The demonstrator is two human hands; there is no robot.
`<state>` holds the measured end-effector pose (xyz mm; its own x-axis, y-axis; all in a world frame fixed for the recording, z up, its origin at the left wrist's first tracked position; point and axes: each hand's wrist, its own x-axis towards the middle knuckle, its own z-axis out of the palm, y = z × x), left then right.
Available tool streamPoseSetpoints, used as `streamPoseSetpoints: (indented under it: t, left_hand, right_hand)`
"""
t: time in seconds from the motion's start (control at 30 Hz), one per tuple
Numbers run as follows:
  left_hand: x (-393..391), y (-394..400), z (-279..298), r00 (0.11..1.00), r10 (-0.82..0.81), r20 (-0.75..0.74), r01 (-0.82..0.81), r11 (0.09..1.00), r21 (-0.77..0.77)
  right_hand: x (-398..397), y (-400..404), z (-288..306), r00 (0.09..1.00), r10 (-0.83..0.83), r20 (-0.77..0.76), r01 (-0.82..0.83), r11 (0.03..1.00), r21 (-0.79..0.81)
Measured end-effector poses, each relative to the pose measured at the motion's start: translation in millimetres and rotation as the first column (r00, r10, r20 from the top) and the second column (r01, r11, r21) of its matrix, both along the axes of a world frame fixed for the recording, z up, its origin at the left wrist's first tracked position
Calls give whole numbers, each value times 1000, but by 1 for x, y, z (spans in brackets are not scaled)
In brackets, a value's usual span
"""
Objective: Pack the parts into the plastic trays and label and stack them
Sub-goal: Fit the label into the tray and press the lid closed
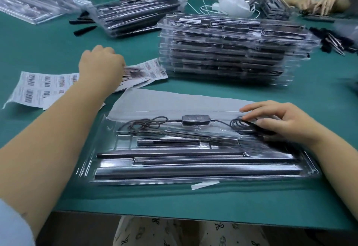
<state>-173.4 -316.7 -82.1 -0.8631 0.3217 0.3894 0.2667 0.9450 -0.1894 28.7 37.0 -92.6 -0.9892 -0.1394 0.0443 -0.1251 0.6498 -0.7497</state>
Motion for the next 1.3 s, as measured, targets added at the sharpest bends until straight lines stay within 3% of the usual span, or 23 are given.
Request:
streamPoseSetpoints:
  t: [0.1, 0.2, 0.3, 0.4, 0.47, 0.57, 0.63, 0.7, 0.77, 0.87, 0.9, 1.0, 1.07, 1.13, 1.2, 1.3]
  left_hand:
    - [23, 22, 23, 995, -68, -71, 78, 984, 159]
    - [62, 68, 47, 957, -270, 102, 217, 907, 361]
    - [102, 120, 54, 800, -508, 318, 271, 780, 565]
    - [128, 161, 42, 628, -618, 473, 149, 693, 706]
    - [135, 175, 28, 578, -638, 509, 44, 647, 761]
    - [137, 179, 14, 559, -663, 498, -84, 552, 829]
    - [134, 177, 11, 565, -684, 461, -85, 507, 858]
    - [132, 175, 9, 589, -679, 438, -75, 493, 867]
    - [131, 175, 5, 659, -638, 397, -2, 526, 850]
    - [132, 176, -1, 740, -553, 384, 274, 768, 579]
    - [132, 178, -4, 730, -551, 405, 328, 802, 499]
    - [135, 182, -11, 681, -590, 434, 378, 791, 482]
    - [135, 182, -14, 694, -629, 350, 431, 753, 497]
    - [134, 182, -15, 706, -654, 273, 449, 711, 541]
    - [134, 184, -16, 712, -656, 251, 421, 684, 596]
    - [134, 188, -17, 712, -635, 301, 359, 696, 622]
  right_hand:
    - [1, -2, 0, 999, -14, -42, 16, 998, 57]
    - [4, -3, 0, 994, 0, -109, 14, 992, 128]
    - [5, -2, -3, 972, 5, -236, 57, 966, 254]
    - [8, -1, -9, 937, -130, -325, 200, 961, 193]
    - [10, -4, -11, 873, -118, -474, 254, 938, 234]
    - [9, -4, -11, 696, 16, -718, 366, 852, 374]
    - [6, -2, -11, 571, 108, -814, 405, 826, 393]
    - [5, -3, -11, 546, 73, -835, 419, 839, 348]
    - [7, -3, -12, 596, -89, -798, 474, 842, 260]
    - [9, -3, -11, 667, -339, -664, 545, 829, 125]
    - [9, -4, -11, 674, -389, -628, 550, 832, 75]
    - [8, -6, -9, 683, -466, -562, 550, 835, -24]
    - [8, -5, -10, 690, -488, -534, 553, 832, -46]
    - [7, -4, -9, 687, -563, -460, 556, 814, -166]
    - [5, -1, -2, 641, -703, -307, 577, 706, -411]
    - [4, 15, 12, 553, -833, -34, 576, 411, -707]
